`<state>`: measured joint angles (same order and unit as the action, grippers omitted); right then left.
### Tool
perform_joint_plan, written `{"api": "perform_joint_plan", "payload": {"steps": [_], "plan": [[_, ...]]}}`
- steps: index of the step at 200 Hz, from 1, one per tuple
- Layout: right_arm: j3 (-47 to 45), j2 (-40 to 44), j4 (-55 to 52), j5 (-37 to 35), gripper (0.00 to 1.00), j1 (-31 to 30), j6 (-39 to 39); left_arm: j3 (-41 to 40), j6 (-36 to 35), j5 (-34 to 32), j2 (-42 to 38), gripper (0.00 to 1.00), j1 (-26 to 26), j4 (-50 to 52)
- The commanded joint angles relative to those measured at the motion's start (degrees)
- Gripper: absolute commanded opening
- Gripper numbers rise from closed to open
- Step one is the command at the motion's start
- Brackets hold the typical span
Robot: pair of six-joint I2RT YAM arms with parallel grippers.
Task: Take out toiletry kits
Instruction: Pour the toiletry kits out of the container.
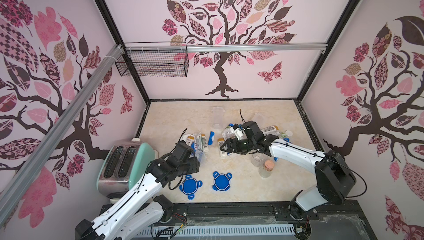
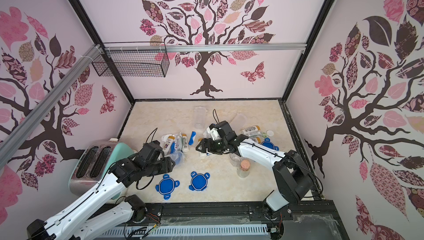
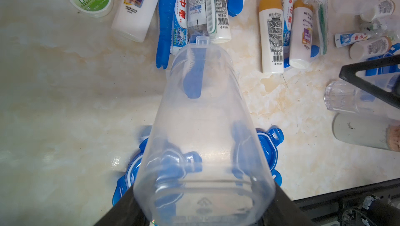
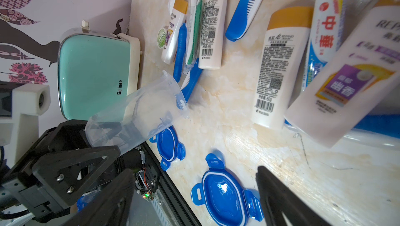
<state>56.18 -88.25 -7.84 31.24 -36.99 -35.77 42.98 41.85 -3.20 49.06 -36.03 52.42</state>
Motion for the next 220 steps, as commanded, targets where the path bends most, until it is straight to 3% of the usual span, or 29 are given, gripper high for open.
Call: {"api": "perform_joint_plan", "payload": {"steps": [1,78,107,133,175,220], "plan": [[-0.43,0.5,-0.07,-0.31,0.9,0.23,0.87,1.14,0.6,1.4,-1.38,0.29,-0.27,0.17],[-0.46,1.01,-0.47,-0.57,0.9,0.24,1.14,3.35,-0.31,3.48,-2.71,0.29,-0.27,0.93],[-0.39,1.19,-0.51,-0.51,0.9,0.19,1.23,6.36,-2.34,1.08,-2.49,0.29,-0.27,1.35],[-0.1,1.52,-1.26,-0.4,0.9,0.17,1.92,10.13,-4.58,-5.0,-0.78,0.27,-0.09,2.83],[-0.52,2.43,-1.56,-0.64,0.9,0.17,2.76,15.64,-9.6,-10.04,5.39,0.26,3.77,1.91],[-2.4,4.8,-1.14,-1.14,0.9,0.24,3.77,19.99,-12.74,-6.87,12.35,0.26,13.86,-2.95]]}}
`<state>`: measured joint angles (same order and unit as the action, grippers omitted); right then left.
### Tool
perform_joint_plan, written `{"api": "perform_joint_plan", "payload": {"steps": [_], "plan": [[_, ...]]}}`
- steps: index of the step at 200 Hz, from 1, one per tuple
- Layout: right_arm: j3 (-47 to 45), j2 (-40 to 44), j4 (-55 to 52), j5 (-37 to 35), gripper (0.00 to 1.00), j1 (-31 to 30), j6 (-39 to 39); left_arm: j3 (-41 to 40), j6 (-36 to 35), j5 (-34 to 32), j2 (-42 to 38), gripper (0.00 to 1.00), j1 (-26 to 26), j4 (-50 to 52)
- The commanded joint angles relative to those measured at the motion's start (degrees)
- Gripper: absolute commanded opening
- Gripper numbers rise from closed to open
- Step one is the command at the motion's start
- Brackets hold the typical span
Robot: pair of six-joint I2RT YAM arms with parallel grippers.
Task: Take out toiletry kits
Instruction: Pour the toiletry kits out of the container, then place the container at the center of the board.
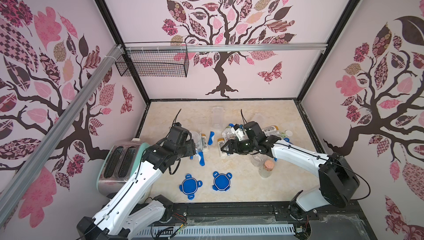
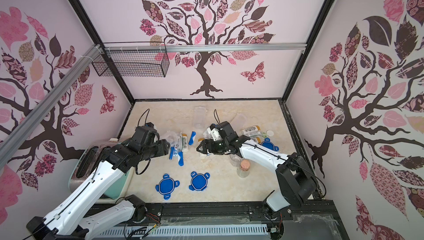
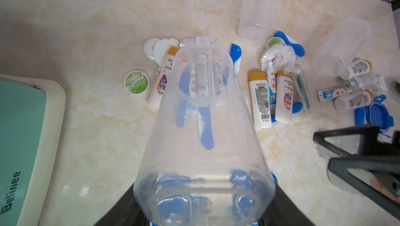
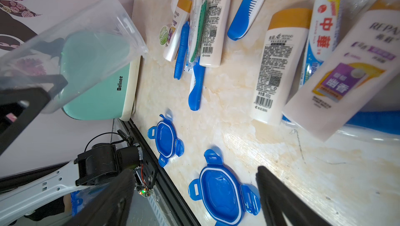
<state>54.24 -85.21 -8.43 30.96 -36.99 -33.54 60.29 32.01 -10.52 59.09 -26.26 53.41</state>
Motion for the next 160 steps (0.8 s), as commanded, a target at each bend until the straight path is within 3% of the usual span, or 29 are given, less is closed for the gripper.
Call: {"api": "perform_joint_plan", "payload": {"steps": [1,25,98,160], "plan": [[-0.45,1.83,-0.54,-0.83,0.9,0.2,1.54,2.79,-2.96,0.52,2.51,0.26,4.23,-4.02],[-1.71,3.05,0.14,-0.3,0.9,0.18,1.07,4.81,-2.83,-0.41,5.73,0.26,5.57,-5.42],[-6.61,6.57,2.35,1.54,0.89,0.17,0.4,6.16,-3.08,-13.59,13.31,0.26,7.48,-10.57],[-10.49,10.24,4.51,-0.37,0.89,0.21,0.85,4.35,-3.66,-10.38,17.37,0.26,18.71,-18.5]]}}
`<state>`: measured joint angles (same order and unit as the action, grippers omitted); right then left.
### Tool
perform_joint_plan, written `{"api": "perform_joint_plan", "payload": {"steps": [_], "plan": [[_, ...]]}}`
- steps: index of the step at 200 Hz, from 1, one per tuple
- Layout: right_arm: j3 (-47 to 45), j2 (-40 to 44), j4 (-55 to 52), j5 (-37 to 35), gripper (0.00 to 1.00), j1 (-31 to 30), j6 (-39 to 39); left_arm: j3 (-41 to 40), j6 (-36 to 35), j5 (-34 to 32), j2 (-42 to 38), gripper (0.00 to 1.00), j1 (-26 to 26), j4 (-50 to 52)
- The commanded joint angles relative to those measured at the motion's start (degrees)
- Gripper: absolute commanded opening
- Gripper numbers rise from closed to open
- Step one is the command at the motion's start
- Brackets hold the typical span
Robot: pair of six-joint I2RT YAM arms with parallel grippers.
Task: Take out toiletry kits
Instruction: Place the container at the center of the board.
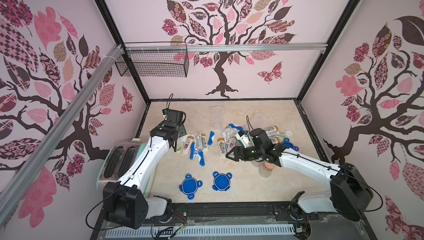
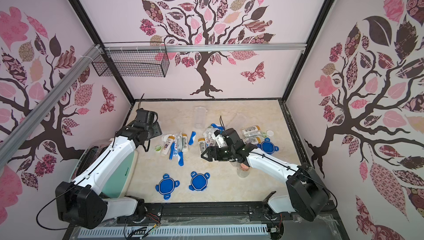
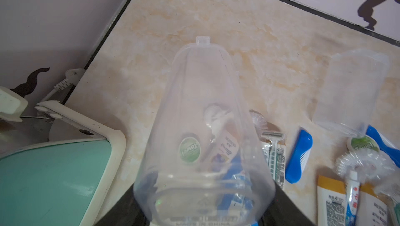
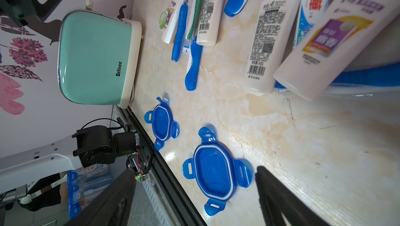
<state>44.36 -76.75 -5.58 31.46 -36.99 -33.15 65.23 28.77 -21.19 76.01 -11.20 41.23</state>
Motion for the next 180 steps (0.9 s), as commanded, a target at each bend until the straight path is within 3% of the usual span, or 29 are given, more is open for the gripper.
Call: {"api": "perform_joint_plan", "payload": {"steps": [1,50,104,180], "plan": [[-0.6,1.82,1.65,-0.88,0.89,0.19,0.5,-0.7,-0.41,0.24,0.5,0.26,3.87,-6.68],[-0.75,2.13,1.21,-0.54,0.89,0.19,0.68,-1.2,-1.32,-8.03,7.62,0.26,5.45,-16.2],[-0.31,2.23,1.46,-0.64,0.89,0.18,0.72,0.46,-4.21,-7.81,15.86,0.24,6.63,-21.83],[-0.98,1.88,1.8,-0.64,0.89,0.24,0.8,-1.35,-3.9,-4.41,18.17,0.29,6.93,-22.92]]}}
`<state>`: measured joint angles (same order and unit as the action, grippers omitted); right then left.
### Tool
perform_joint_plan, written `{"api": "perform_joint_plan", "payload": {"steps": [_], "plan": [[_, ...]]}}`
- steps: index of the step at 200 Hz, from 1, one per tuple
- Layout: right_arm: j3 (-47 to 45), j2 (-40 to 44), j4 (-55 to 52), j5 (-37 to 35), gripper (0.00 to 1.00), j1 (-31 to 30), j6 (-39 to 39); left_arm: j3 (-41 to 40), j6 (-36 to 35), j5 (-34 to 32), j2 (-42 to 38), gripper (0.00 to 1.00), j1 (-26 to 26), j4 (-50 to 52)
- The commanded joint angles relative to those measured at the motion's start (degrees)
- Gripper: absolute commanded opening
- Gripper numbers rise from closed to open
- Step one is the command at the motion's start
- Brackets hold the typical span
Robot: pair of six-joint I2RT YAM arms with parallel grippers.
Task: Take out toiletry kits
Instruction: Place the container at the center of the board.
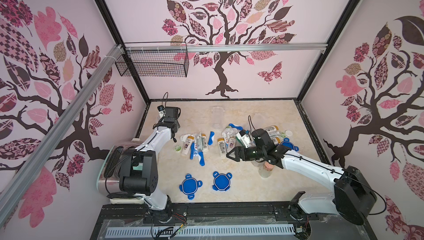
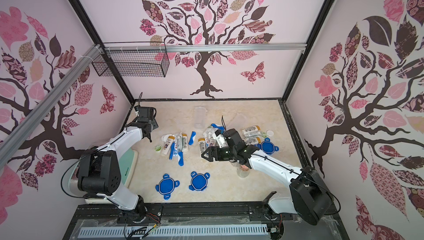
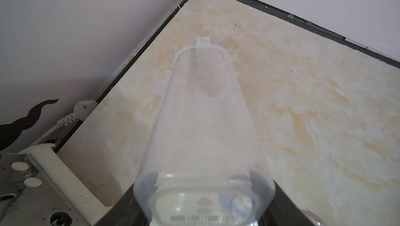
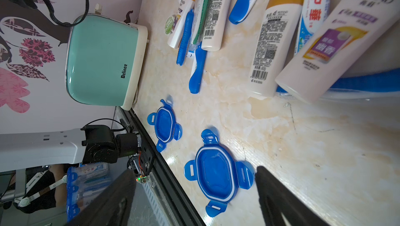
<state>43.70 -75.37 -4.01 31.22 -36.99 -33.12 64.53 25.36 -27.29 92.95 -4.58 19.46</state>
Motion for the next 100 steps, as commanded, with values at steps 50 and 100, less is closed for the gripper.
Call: {"api": "perform_joint_plan", "payload": {"steps": [50,100], "plan": [[-0.68,0.75,-0.16,-0.24,0.89,0.25,0.82,-2.61,0.93,3.14,1.39,0.32,0.29,-0.63],[-1.03,1.02,-0.12,-0.57,0.89,0.21,0.96,-2.45,3.37,5.52,2.41,0.39,0.36,1.87]]}}
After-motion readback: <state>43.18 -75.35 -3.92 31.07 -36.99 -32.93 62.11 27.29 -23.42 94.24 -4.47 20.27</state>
